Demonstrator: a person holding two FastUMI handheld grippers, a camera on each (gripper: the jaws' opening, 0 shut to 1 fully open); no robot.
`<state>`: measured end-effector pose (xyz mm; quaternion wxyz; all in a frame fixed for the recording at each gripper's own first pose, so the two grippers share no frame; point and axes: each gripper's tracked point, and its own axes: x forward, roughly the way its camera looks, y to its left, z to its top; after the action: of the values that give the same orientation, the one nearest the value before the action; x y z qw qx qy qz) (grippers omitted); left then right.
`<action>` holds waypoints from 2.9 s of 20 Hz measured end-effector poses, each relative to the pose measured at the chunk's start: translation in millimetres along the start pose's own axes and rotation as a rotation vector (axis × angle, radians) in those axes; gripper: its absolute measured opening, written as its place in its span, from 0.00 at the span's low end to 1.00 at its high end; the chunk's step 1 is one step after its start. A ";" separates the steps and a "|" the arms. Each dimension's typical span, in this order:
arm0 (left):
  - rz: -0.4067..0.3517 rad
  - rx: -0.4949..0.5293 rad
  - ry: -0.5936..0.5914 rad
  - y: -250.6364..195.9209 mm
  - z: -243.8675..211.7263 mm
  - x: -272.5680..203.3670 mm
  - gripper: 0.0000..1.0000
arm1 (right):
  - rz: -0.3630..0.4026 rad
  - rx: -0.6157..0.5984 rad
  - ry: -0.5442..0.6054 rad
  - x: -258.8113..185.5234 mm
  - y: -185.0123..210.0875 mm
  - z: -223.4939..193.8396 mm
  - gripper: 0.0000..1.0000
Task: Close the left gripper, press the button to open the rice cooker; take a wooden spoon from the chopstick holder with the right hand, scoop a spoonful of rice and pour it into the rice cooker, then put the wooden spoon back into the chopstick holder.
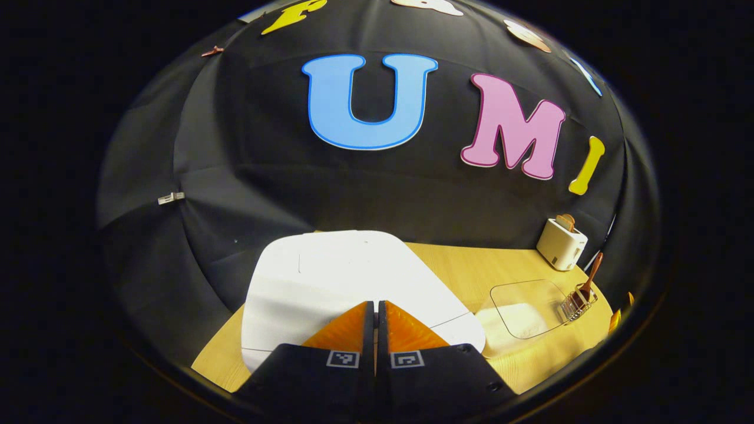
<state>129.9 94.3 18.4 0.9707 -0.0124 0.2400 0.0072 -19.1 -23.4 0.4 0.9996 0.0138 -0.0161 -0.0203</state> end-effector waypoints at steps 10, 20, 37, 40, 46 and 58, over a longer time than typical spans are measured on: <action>-0.013 -0.020 0.073 4.6 -9.3 7.4 0.06 | 0.002 0.024 0.006 0.6 -1.1 -6.2 0.97; 0.094 0.140 -0.179 4.6 68.6 -14.2 0.06 | -0.007 0.024 -0.014 -4.1 -6.9 2.0 0.97; 0.129 0.069 -0.559 6.9 137.5 -50.9 0.05 | -0.011 0.103 0.060 -0.8 -20.5 1.1 0.97; 0.090 -0.004 -0.536 -2.8 114.8 -61.6 0.05 | -0.069 0.098 0.082 7.8 -44.9 2.0 0.97; -0.045 -0.021 -0.450 -51.9 57.4 -76.6 0.05 | -0.115 0.169 0.139 50.4 -89.0 -10.0 0.97; -0.193 0.045 -0.449 -152.9 -22.8 -114.7 0.08 | -0.112 0.350 0.370 144.9 -137.7 -99.5 0.81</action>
<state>20.9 -60.1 54.9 0.9959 -0.0118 0.0160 -0.0883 123.3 -164.3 -98.4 0.9652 0.1907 0.1647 -0.0696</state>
